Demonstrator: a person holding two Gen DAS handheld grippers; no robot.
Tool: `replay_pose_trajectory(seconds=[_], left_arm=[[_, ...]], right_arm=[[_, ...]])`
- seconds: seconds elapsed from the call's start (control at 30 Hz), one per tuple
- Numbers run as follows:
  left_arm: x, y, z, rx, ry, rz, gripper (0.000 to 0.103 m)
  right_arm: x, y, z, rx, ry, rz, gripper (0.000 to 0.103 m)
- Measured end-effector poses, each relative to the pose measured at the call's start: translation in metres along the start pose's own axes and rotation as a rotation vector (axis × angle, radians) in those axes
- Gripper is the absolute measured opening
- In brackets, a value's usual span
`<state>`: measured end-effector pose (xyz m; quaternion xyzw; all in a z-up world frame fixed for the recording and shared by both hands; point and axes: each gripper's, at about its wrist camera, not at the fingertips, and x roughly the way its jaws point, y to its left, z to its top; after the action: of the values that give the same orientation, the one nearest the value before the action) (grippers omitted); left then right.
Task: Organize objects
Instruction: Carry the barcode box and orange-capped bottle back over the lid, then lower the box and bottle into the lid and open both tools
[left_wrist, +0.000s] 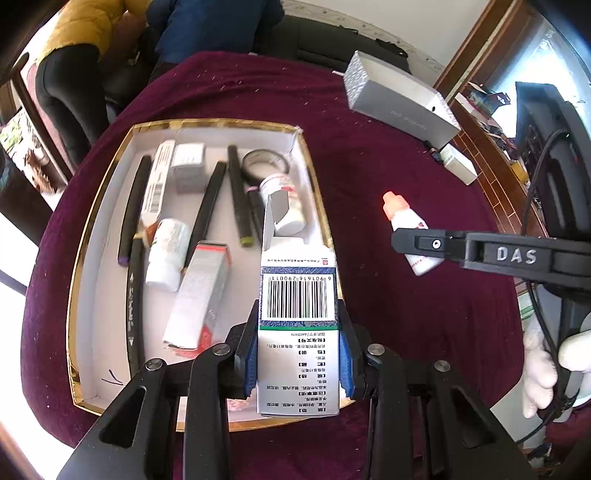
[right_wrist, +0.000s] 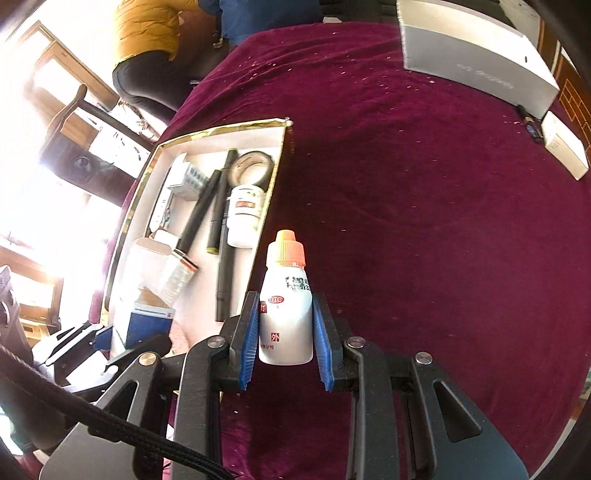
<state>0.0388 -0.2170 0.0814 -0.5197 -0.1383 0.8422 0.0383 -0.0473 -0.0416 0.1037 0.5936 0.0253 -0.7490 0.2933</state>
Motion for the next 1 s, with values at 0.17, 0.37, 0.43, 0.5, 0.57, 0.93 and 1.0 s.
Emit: replay_pose_trajectory(seconds=[0.17, 0.37, 0.43, 0.5, 0.57, 0.93, 1.0], left_arm=[[0.013, 0.016, -0.007, -0.041, 0.037, -0.018, 0.029], [0.022, 0.027, -0.01, -0.07, 0.067, -0.044, 0.029], [0.024, 0.03, -0.013, -0.083, 0.078, -0.058, 0.029], [0.027, 0.033, -0.014, -0.099, 0.089, -0.078, 0.029], [0.03, 0.035, -0.015, -0.107, 0.1, -0.088, 0.029], [0.052, 0.055, -0.006, -0.185, 0.126, -0.131, 0.029], [0.056, 0.056, -0.003, -0.19, 0.128, -0.13, 0.029]], right_arm=[[0.012, 0.017, 0.003, -0.005, 0.031, 0.036, 0.025], [0.033, 0.046, 0.011, -0.048, 0.073, 0.062, 0.025], [0.04, 0.053, 0.014, -0.06, 0.087, 0.064, 0.025], [0.048, 0.058, 0.015, -0.064, 0.105, 0.072, 0.025], [0.056, 0.062, 0.017, -0.066, 0.121, 0.073, 0.025], [0.086, 0.056, 0.034, -0.032, 0.168, 0.026, 0.025], [0.09, 0.054, 0.038, -0.03, 0.168, 0.007, 0.025]])
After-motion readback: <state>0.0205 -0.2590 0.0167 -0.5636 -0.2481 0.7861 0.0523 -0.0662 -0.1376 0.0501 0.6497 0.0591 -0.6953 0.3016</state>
